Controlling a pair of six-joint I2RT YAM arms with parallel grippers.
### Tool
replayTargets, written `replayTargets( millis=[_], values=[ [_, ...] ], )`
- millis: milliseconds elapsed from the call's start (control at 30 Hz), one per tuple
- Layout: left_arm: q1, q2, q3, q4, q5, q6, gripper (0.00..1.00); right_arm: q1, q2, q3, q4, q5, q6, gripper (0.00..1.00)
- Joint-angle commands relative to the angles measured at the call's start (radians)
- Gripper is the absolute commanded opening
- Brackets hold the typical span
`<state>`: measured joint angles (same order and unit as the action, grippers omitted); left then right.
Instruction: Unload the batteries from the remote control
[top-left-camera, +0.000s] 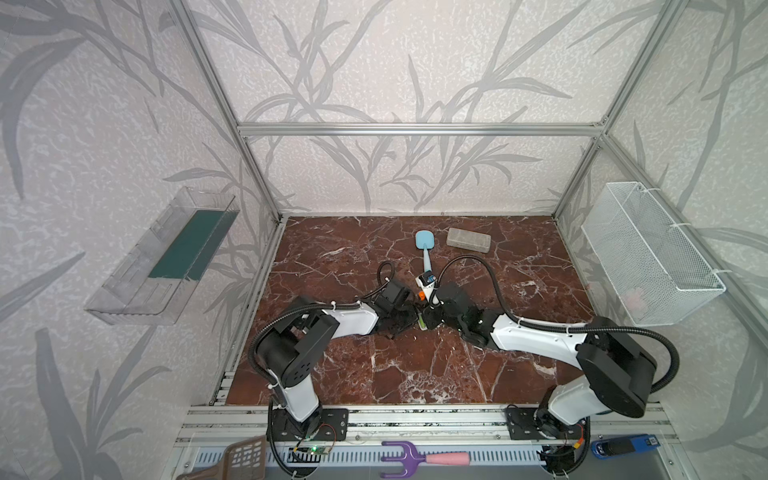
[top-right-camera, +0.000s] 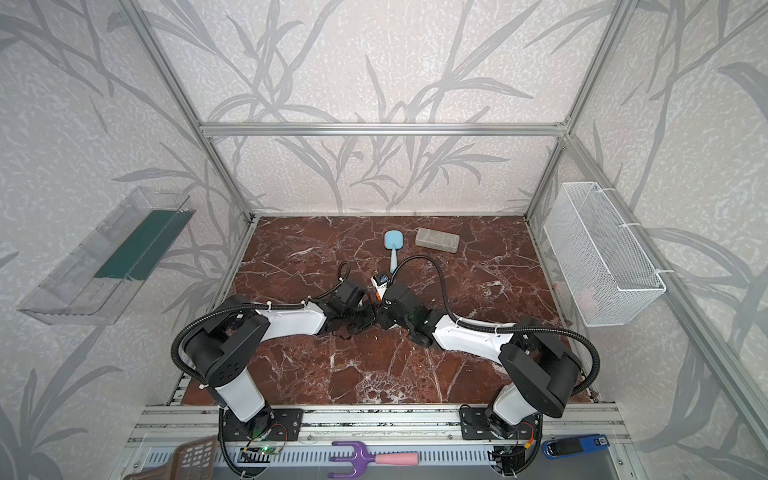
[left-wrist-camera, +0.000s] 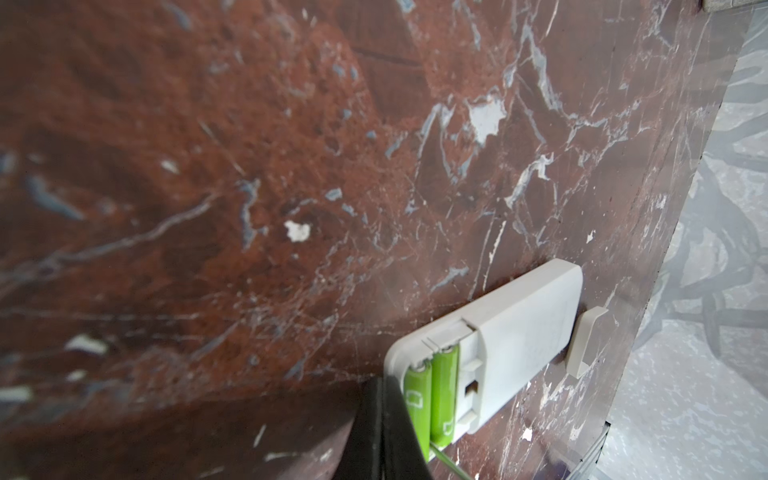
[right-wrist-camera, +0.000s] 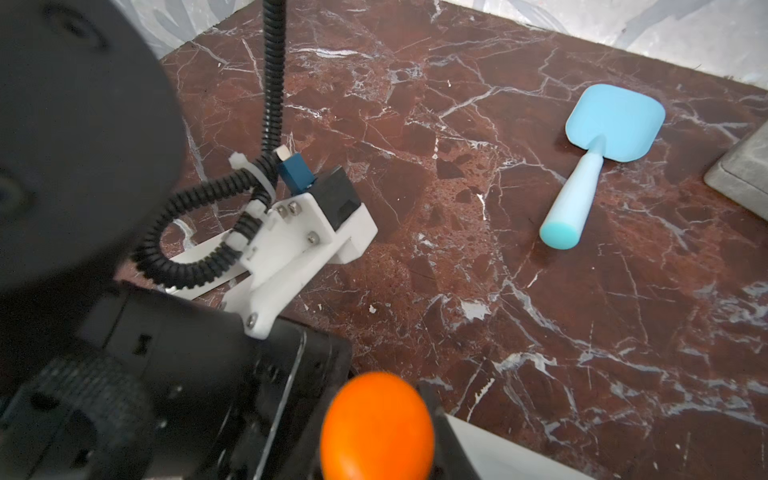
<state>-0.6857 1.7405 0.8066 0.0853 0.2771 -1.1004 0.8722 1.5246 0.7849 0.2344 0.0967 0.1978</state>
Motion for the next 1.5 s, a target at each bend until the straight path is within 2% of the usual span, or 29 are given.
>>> replayTargets(
  millis=[0, 433, 833, 1467],
  values=[
    [-0.01, -0.002, -0.023, -0.009, -0.023, -0.01, 0.08, 0.01, -0.038, 0.012, -0.005, -0.012, 0.033, 0.0],
    [-0.012, 0.001, -0.021, -0.005, -0.022, -0.012, 0.07, 0.011, -0.036, -0.024, 0.032, 0.052, 0.061, 0.0],
    [-0.014, 0.005, -0.026, 0.001, -0.024, -0.015, 0.07, 0.014, -0.106, -0.037, 0.03, 0.124, 0.076, 0.0],
    [-0.018, 0.002, -0.041, 0.013, -0.024, -0.021, 0.07, 0.014, -0.011, -0.032, 0.078, 0.132, 0.123, 0.0]
  ],
)
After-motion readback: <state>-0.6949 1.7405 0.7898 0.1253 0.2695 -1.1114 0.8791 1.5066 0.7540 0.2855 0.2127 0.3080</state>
